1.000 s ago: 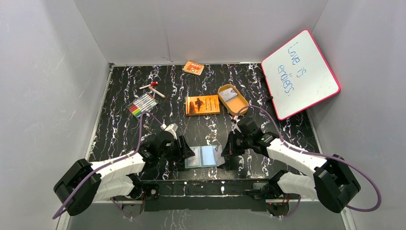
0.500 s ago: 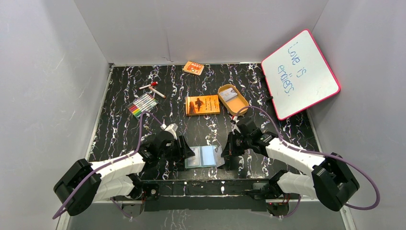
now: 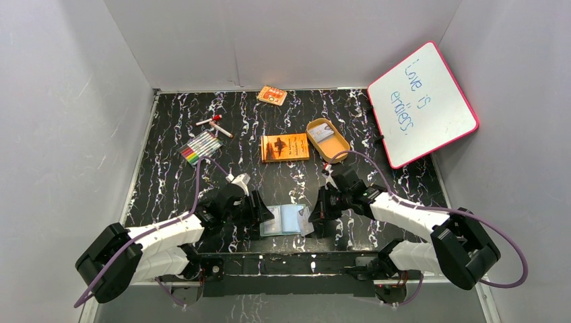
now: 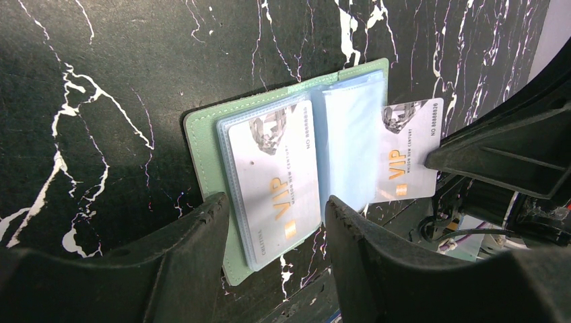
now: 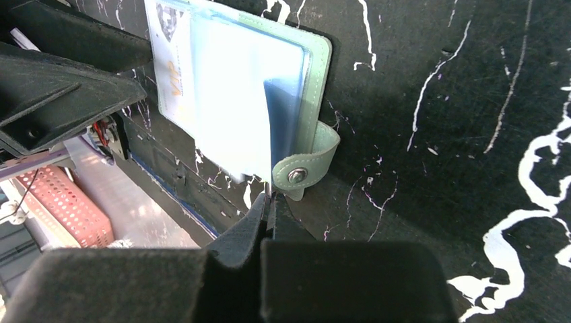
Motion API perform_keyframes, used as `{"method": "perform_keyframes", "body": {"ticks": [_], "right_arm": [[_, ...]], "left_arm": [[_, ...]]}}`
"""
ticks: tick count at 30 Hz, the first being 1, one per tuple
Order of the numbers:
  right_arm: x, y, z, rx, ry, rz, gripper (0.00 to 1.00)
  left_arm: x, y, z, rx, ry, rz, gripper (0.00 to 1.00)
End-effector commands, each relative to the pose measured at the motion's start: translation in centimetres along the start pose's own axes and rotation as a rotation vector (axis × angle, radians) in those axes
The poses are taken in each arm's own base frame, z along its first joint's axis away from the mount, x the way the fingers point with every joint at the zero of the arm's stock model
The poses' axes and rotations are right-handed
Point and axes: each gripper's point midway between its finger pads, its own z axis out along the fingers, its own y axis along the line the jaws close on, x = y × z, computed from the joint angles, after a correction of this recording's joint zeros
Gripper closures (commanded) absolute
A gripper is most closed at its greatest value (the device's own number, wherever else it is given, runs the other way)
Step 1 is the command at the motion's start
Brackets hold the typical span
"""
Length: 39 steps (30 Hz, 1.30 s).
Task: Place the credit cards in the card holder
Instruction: Turn over the card slot in the card holder.
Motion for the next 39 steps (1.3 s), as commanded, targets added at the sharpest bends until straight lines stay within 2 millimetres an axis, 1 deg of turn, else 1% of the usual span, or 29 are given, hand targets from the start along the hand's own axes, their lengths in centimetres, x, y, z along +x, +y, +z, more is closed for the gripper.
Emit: {"method": "perform_keyframes", "body": {"ticks": [1,10,14,18,21,23,28,31,36,39], "right_arm": [[-0.1,1.0,0.4,-0.062,0.012,-0.003,1.0],[-0.7,2.2,0.5,-0.11,0.004,-0.01,1.0],[-0.7,1.9,0.5,-0.086,0.004,-0.015,1.0],[-0.4,1.3,0.5,-0.064,0.008,-0.01,1.0],[-0.3,1.0,0.4,-0.051,0.004,-0.008,1.0],[-0.3,0.9,0.4,-0.046,0.003,-0.008,1.0],[-0.3,0.9,0.6,-0.051,0.005,-0.009,1.0],[-0.5,1.2,0.6,-0.064,0.004,-0.014,1.0],[-0.8,1.7,0.5,-0.074,0.0,-0.022,1.0],[-0.8,1.6,0.5,-0.071,0.001,-0.023,1.0]], "left_arm": [[0.1,0.3,0.1,-0.004,-0.002,0.009,0.48],[0.1,0.3,0.1,-0.007,0.001,0.009,0.48],[-0.2,0.4,-0.2,-0.019,-0.01,0.016,0.49],[-1.5,0.1,-1.0,-0.046,-0.058,0.044,0.49],[-3.0,-0.8,-1.9,-0.048,-0.105,0.072,0.49],[-3.7,-1.7,-2.4,-0.026,-0.125,0.089,0.47],[-4.5,-3.0,-2.9,-0.019,-0.125,0.115,0.39],[-4.4,-4.1,-2.7,0.014,-0.097,0.123,0.37],[-3.6,-6.0,-1.7,0.092,-0.018,0.14,0.33],[-3.2,-6.5,-0.9,0.08,0.014,0.178,0.28]]}}
